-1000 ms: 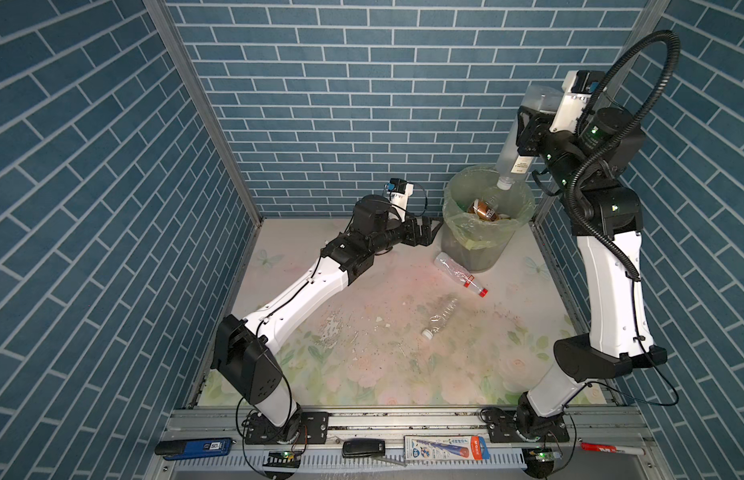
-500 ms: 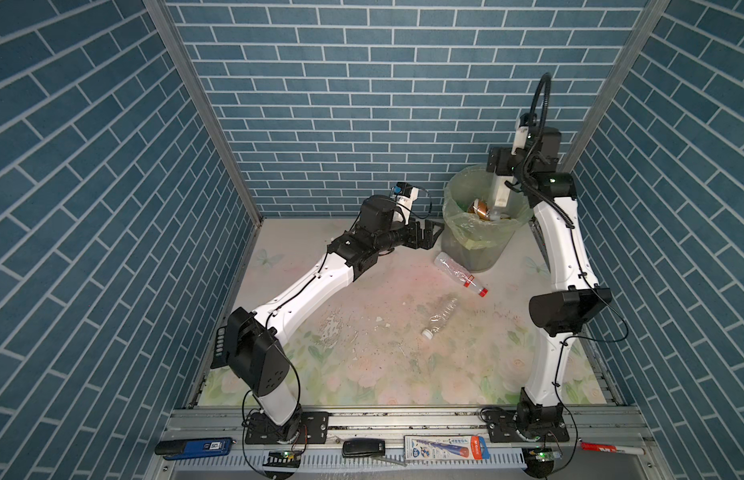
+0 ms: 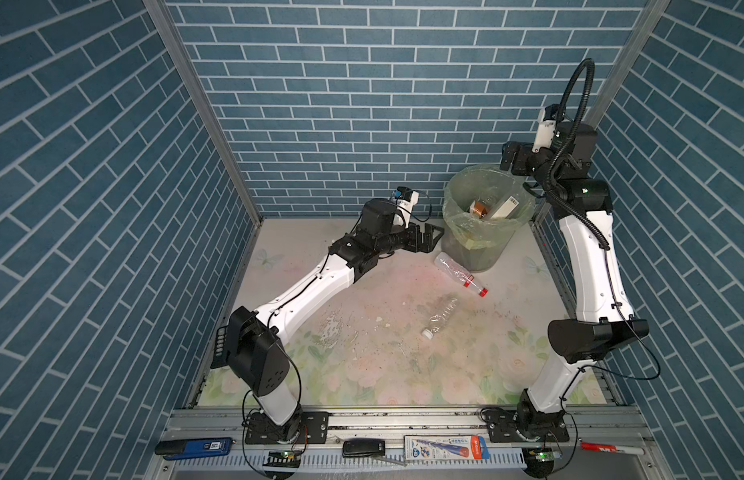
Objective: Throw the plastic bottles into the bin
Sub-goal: 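Carry the frosted bottle over the bin with the right gripper and release it, then lower the left gripper onto the crushed clear bottle's cap while the right returns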
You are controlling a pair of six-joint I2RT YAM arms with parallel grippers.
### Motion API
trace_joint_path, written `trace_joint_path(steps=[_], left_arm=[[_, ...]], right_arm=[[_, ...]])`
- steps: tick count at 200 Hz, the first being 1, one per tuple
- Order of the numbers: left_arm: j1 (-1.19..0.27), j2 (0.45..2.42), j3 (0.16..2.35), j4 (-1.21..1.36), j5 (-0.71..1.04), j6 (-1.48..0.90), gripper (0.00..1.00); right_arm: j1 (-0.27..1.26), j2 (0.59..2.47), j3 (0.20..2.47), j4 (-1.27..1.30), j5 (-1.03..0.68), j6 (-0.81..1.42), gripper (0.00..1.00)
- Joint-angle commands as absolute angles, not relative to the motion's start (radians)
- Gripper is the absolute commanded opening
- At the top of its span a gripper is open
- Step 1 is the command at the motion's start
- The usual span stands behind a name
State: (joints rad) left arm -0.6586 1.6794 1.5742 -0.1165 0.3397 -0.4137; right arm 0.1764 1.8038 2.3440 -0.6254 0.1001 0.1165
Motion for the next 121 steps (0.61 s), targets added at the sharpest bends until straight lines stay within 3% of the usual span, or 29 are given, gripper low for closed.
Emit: trace_joint_path(steps=[1, 77, 121], left_arm=[[-0.658, 1.671, 1.558, -0.118, 0.35, -0.419, 0.99], [-0.658, 1.646, 1.502, -0.145, 0.351, -0.409, 0.99], [-0.662, 1.639, 1.448, -0.19, 0.365, -0.38, 0.99]], right_arm=[[0.181, 1.817, 2.283, -0.615, 0.068, 0.157, 0.99], [0.204, 1.731, 2.166, -0.616, 0.066, 0.189, 0.99], [0.217, 1.586, 1.945, -0.597, 0.062, 0.225, 0.99]])
